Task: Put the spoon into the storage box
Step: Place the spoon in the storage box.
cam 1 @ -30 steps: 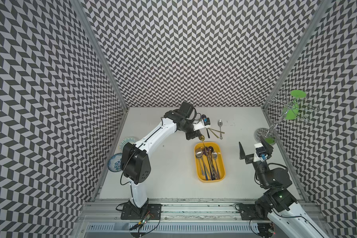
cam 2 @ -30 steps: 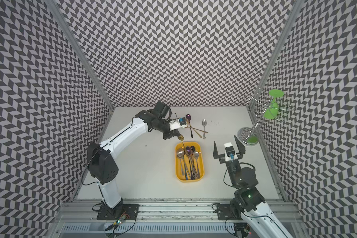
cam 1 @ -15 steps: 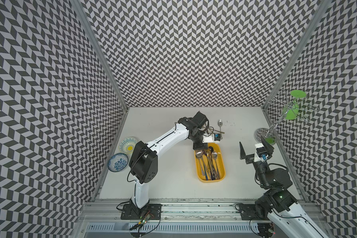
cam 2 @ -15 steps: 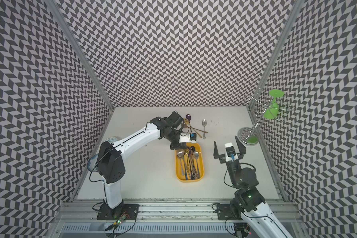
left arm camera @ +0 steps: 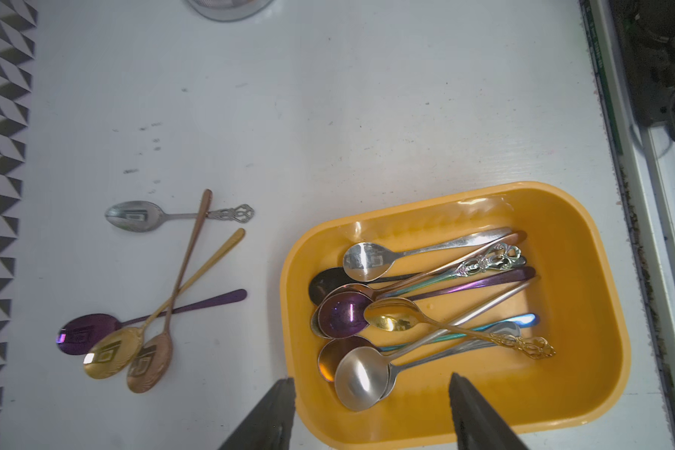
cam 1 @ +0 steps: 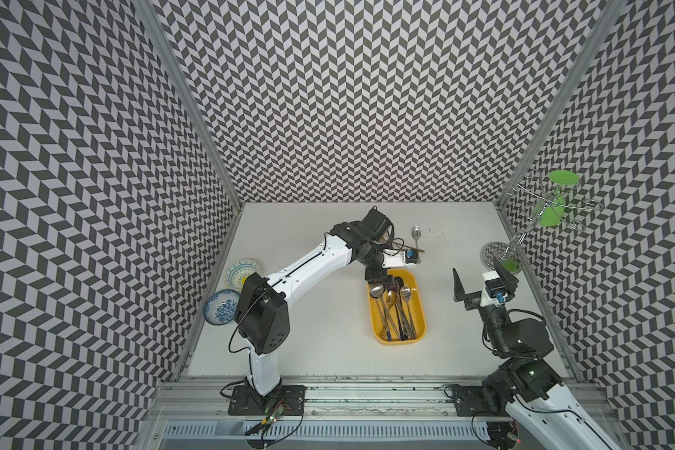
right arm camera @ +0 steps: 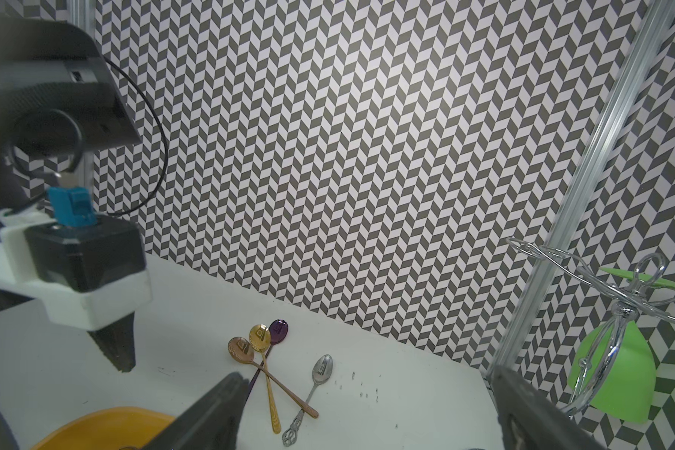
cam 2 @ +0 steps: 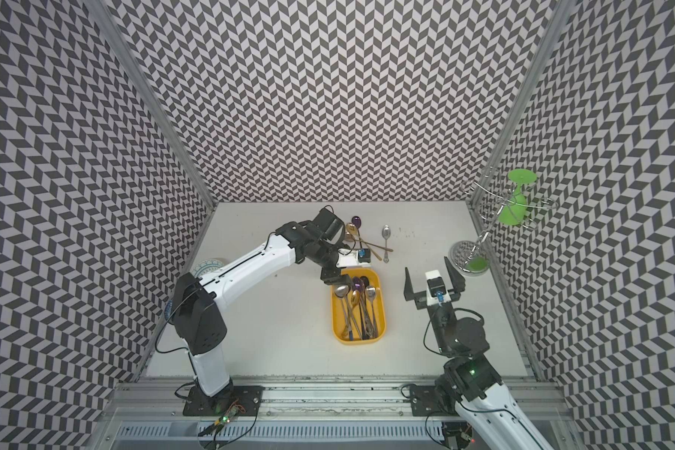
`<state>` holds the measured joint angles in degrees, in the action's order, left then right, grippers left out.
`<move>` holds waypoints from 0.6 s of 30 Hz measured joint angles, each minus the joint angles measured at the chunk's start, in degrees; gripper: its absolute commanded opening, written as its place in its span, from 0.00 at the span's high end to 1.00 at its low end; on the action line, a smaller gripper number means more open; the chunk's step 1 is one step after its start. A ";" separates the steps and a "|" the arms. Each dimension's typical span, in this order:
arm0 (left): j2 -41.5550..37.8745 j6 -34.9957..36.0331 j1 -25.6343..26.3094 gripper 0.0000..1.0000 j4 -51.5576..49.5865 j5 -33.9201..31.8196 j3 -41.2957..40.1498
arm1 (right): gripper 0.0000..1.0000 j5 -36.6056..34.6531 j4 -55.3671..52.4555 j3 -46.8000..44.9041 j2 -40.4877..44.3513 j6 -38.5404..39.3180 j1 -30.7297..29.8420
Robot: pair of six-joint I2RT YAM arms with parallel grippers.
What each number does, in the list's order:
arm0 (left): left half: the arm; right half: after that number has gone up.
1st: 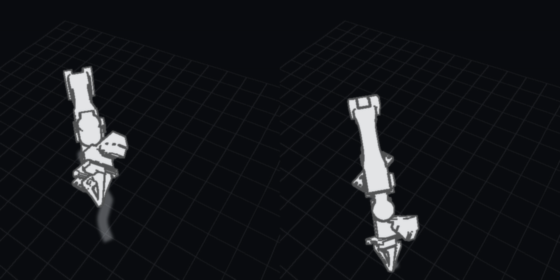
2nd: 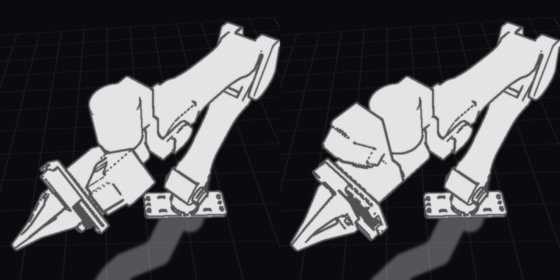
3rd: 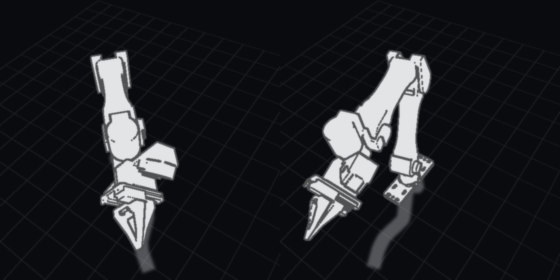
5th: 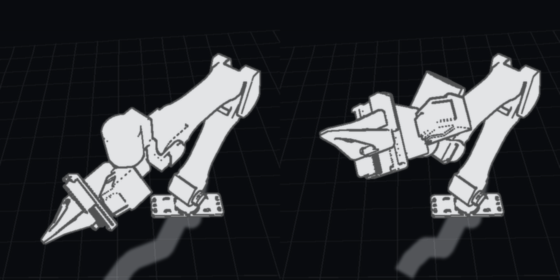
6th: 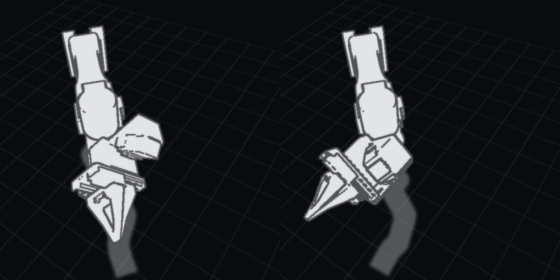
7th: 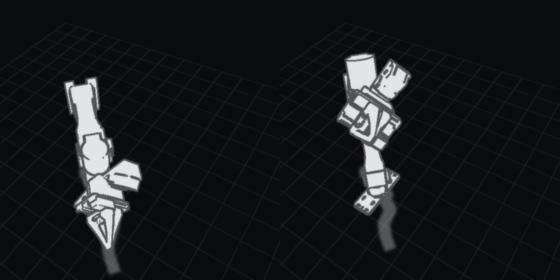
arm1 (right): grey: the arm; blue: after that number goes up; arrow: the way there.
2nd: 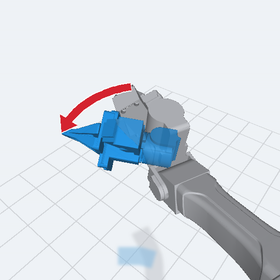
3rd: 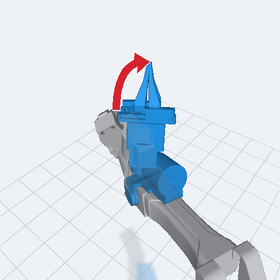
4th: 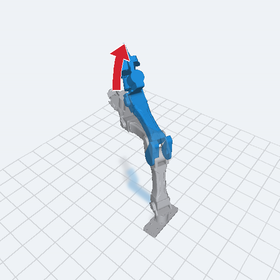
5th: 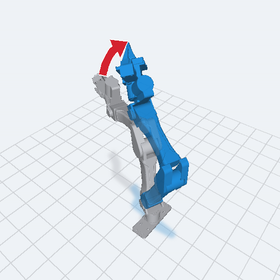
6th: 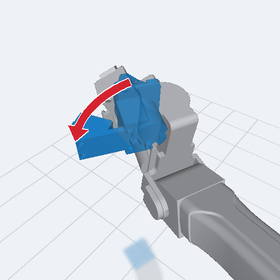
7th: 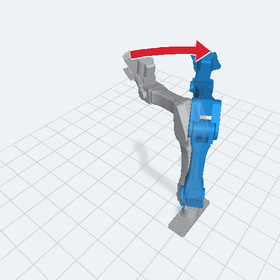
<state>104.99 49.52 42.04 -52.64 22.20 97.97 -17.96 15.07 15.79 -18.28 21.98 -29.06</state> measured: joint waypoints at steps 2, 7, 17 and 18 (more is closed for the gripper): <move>-1.84 -0.76 -0.61 0.25 1.03 0.15 -0.17 | 0.00 0.48 -0.04 0.00 -0.09 -0.26 0.00; -7.32 -3.82 -3.72 0.01 4.39 1.44 -2.91 | 0.00 0.98 -0.13 0.00 -1.90 -1.05 0.00; -16.50 -11.56 -8.72 0.01 9.18 2.40 -11.85 | 0.00 1.31 -3.78 3.96 -8.52 -3.96 0.00; -17.64 -12.31 -9.31 0.01 9.51 2.56 -12.79 | 0.00 1.29 -4.22 5.20 -9.92 -4.37 0.00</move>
<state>87.35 37.21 32.73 -43.13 24.75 85.19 -16.67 10.85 20.99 -28.21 17.61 -29.06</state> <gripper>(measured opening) 0.993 0.996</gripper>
